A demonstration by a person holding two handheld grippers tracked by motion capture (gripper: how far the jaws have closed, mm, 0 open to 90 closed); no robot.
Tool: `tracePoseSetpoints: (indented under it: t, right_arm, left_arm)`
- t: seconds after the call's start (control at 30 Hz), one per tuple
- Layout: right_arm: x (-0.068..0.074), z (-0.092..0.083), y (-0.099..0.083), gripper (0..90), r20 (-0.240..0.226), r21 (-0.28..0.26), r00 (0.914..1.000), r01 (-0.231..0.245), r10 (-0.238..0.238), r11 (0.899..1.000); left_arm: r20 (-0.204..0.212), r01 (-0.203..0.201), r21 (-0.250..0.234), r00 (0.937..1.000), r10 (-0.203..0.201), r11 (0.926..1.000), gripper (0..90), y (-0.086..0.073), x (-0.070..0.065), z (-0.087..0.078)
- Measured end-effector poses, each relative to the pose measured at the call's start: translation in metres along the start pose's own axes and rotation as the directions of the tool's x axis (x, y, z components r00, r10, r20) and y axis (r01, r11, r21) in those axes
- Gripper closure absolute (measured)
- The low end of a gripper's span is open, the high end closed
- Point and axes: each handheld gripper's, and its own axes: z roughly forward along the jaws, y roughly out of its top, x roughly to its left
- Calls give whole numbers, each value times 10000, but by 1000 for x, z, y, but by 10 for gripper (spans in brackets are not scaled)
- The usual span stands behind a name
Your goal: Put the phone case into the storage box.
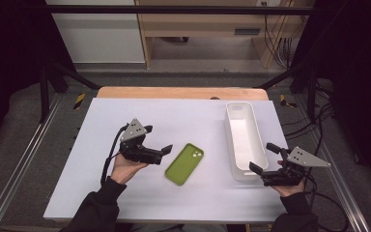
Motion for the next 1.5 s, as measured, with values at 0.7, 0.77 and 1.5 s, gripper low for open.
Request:
tracePoseSetpoints:
  t: [0.7,0.77,1.5]
  right_arm:
    - [0,0,0,1,-13,-14,10000,16,-16,10000]
    - [0,0,0,1,-25,-7,10000,19,-19,10000]
    - [0,-1,0,1,-7,17,10000,19,-19,10000]
  left_arm:
    - [-1,58,649,10000,-58,9979,8,1,-2,30]
    - [28,22,736,10000,-24,9973,8,0,-2,34]
    - [-131,-57,1691,9999,80,9856,8,-11,-4,68]
